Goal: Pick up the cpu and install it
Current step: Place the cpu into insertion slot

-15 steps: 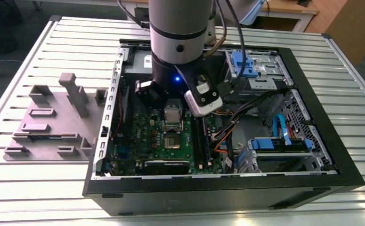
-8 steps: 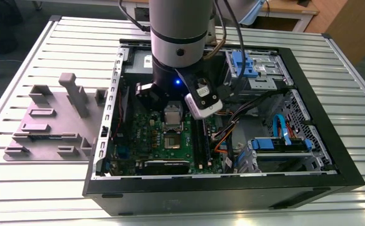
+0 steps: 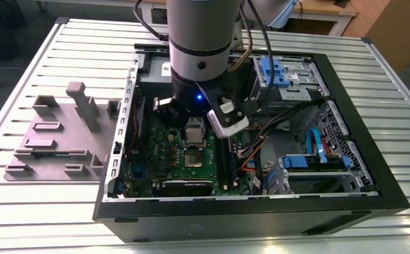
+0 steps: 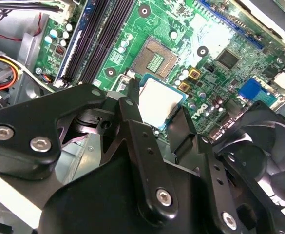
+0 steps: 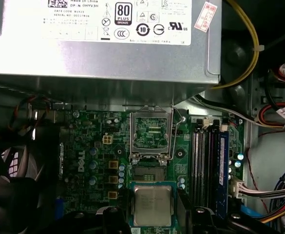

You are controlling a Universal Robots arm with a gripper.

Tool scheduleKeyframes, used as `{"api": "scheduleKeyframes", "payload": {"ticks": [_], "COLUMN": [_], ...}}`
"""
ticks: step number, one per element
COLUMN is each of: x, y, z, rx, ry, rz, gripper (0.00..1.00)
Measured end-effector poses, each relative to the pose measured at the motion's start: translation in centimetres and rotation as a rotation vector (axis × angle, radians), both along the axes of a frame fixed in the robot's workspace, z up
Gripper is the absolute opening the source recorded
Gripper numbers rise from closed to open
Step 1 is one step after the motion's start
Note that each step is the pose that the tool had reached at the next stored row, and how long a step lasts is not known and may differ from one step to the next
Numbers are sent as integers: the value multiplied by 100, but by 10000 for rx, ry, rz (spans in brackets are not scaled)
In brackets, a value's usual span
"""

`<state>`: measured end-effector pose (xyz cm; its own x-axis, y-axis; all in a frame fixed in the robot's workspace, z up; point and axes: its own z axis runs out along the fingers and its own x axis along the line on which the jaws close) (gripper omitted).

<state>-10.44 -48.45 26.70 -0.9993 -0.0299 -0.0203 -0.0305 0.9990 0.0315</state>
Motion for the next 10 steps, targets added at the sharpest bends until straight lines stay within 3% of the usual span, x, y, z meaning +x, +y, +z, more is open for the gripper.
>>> {"api": "scheduleKeyframes", "payload": {"ticks": [4, 10], "x": [0, 1], "y": [0, -23], "z": [-28, -134], "rx": [4, 3], "ry": [-11, -11], "rz": [0, 0], "gripper": [47, 47]}}
